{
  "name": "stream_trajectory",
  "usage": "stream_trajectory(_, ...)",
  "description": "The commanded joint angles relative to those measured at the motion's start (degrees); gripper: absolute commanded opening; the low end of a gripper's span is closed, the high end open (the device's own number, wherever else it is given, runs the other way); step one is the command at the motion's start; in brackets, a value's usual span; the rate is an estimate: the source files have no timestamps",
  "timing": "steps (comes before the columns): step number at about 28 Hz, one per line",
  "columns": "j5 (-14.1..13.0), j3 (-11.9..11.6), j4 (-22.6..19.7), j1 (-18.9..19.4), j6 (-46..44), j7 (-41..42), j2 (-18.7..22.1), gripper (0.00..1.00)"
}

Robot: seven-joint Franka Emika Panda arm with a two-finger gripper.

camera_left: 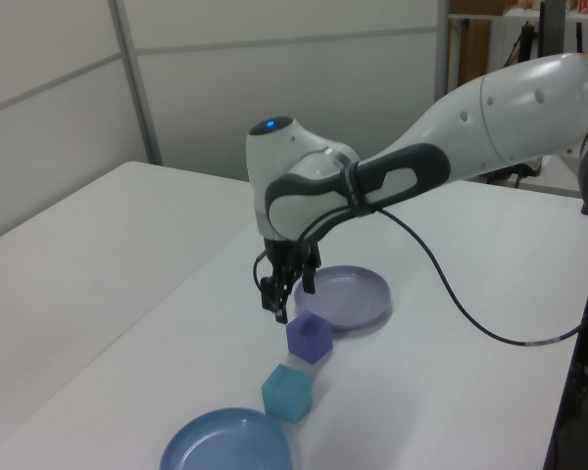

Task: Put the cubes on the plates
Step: 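Lower the open gripper over the purple cube, then close the gripper on the purple cube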

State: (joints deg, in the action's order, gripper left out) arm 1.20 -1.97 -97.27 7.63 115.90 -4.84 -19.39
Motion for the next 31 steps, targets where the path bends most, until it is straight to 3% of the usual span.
stream_trajectory(1,0.99,-0.22,-3.54,-0.07,2.14,-0.70,1.20,1.00)
stream_trajectory(6,2.40,-0.31,-4.77,-0.86,2.31,-0.52,1.11,1.00)
stream_trajectory(21,3.01,0.13,-5.83,-1.21,4.42,-0.43,-0.73,1.00)
stream_trajectory(23,3.01,0.13,-5.91,-1.21,4.86,-0.34,-0.91,0.93)
stream_trajectory(24,3.28,0.13,-6.00,-1.13,5.03,-0.26,-1.17,0.81)
stream_trajectory(28,4.51,0.22,-6.09,-1.21,5.12,0.71,-1.26,0.54)
stream_trajectory(29,4.51,0.22,-6.09,-1.21,5.04,1.93,-1.26,0.43)
stream_trajectory(31,4.51,0.30,-6.09,-1.13,5.04,2.55,-1.17,0.36)
